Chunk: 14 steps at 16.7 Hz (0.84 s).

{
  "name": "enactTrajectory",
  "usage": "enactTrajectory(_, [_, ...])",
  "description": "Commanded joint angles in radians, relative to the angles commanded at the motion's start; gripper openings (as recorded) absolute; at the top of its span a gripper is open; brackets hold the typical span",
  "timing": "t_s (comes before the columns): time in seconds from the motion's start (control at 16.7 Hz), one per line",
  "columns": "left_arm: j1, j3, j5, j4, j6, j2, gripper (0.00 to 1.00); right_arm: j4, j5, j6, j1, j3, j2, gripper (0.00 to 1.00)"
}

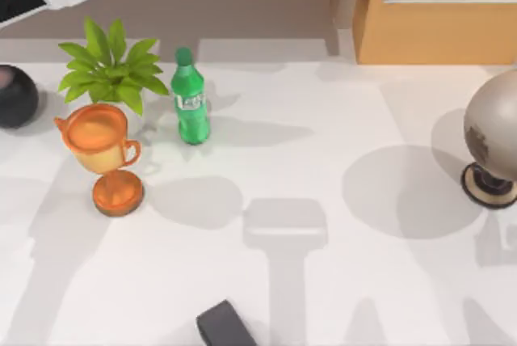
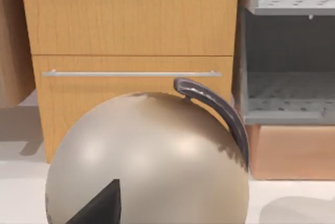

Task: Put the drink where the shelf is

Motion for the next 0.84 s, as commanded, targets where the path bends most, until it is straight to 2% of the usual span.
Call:
enactTrajectory(0.48, [0.000, 0.000, 0.000, 0.000, 0.000, 0.000, 0.98, 0.000, 0.000, 0.000, 0.000, 0.000, 0.000, 1.00])
enactTrajectory(0.84, [0.000, 0.000, 0.000, 0.000, 0.000, 0.000, 1.00, 0.000, 0.000, 0.000, 0.000, 0.000, 0.000, 1.00])
